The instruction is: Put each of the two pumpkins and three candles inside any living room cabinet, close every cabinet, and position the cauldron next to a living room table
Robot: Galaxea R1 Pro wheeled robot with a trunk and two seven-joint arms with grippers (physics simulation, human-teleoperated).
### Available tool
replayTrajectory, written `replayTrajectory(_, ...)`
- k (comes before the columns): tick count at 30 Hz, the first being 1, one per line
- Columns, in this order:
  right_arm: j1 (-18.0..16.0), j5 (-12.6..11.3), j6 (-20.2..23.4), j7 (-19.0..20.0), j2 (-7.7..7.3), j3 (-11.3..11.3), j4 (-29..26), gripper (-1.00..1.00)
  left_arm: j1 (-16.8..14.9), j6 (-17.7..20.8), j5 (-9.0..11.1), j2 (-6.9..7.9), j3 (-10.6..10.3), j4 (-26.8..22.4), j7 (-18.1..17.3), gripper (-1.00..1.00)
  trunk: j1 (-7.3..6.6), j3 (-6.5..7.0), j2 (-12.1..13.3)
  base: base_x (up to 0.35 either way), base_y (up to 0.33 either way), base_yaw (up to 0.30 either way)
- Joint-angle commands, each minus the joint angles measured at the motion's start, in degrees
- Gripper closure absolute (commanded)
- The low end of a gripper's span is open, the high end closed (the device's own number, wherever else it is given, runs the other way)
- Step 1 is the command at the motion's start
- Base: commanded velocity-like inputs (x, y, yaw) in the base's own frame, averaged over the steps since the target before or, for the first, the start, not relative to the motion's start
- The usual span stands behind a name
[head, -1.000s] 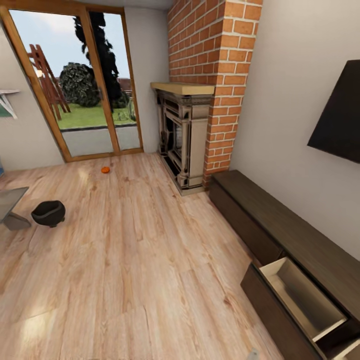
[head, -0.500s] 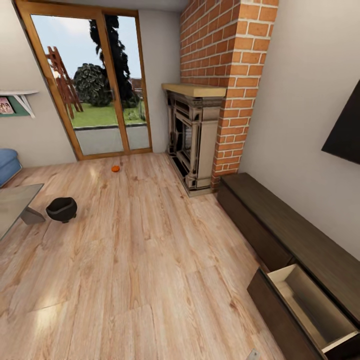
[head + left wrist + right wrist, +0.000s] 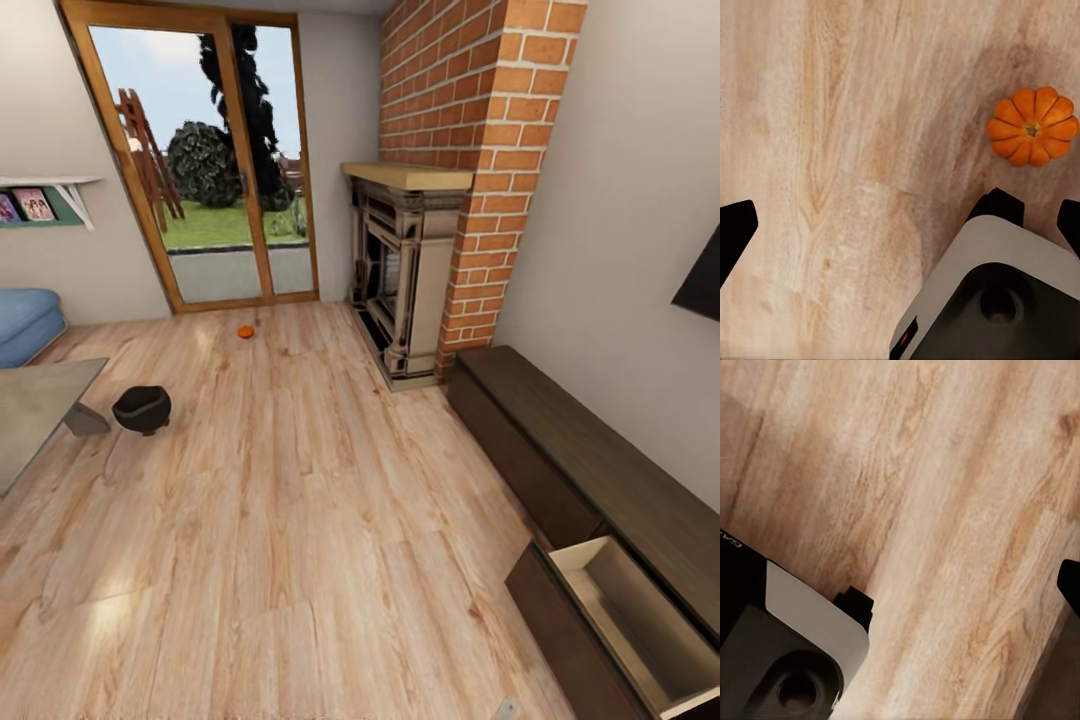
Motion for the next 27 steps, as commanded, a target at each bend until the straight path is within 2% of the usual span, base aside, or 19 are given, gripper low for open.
replayTrajectory(1, 0.0, 0.0, 0.0, 0.0, 0.00, 0.0, 0.0, -1.00, 0.0, 0.0, 0.0, -0.01, 0.0, 0.0, 0.0, -1.00, 0.00, -0.07, 0.0, 0.000, 0.000, 0.182)
replayTrajectory(27, 0.0, 0.0, -0.1, 0.0, -0.01, 0.0, 0.0, -1.00, 0.0, 0.0, -0.2, -0.39, -0.1, -0.2, -0.6, -1.00, 0.00, -1.92, 0.0, 0.000, 0.000, 0.190)
